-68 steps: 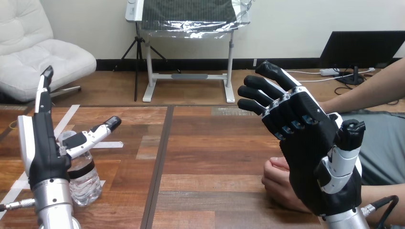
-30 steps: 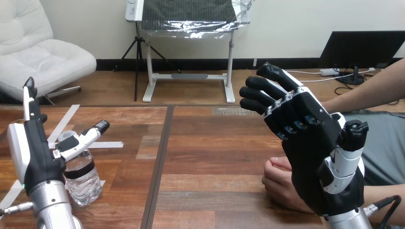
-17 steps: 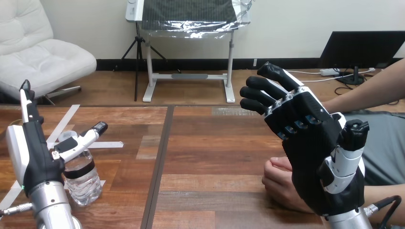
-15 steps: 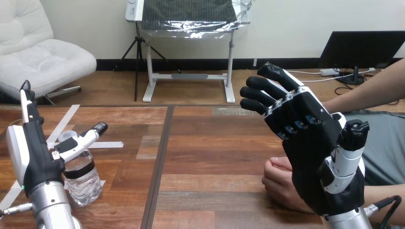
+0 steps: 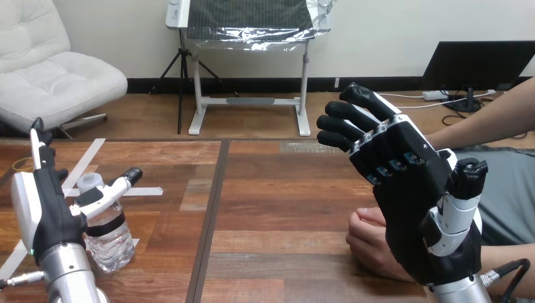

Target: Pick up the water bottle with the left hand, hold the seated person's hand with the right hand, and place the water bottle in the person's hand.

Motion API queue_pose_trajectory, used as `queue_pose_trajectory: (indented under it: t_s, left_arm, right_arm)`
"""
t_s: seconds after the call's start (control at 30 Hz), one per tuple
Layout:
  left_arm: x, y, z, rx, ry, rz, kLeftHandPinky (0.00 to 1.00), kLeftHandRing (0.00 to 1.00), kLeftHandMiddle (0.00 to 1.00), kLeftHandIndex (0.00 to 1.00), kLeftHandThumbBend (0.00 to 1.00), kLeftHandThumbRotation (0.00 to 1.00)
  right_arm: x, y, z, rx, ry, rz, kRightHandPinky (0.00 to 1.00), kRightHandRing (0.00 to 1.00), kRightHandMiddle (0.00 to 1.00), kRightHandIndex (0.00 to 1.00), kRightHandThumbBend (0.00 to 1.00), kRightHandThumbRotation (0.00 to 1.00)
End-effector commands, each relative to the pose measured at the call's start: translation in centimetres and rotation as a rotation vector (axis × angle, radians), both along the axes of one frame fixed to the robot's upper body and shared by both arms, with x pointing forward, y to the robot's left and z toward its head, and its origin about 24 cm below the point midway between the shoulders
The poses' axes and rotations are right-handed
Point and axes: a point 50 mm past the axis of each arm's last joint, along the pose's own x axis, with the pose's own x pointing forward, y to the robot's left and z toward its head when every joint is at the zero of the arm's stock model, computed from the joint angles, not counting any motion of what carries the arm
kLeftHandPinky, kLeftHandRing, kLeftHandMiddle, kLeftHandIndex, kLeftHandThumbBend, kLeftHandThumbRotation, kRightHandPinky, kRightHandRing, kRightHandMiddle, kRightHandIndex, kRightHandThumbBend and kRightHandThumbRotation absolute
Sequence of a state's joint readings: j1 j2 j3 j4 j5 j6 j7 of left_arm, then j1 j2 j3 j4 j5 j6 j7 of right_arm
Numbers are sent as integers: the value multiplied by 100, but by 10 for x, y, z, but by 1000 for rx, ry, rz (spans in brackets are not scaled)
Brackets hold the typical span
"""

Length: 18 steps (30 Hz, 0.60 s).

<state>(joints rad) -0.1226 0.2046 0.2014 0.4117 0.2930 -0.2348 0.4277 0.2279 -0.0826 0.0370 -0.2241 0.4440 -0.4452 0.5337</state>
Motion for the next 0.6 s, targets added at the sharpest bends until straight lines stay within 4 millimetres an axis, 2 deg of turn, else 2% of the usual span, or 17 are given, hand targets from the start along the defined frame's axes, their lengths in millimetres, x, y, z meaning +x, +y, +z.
queue_pose_trajectory:
  t_s: [0.0, 0.57]
  left_arm:
    - [17, -3, 12, 17, -32, -28, 76, 91, 94, 97, 91, 12]
    - [21, 0, 2, -4, 42, -30, 75, 93, 96, 100, 86, 13]
  right_arm:
    - [4, 1, 10, 15, -60, 0, 79, 80, 81, 83, 73, 100]
    - [4, 0, 11, 13, -66, 6, 79, 81, 82, 83, 73, 100]
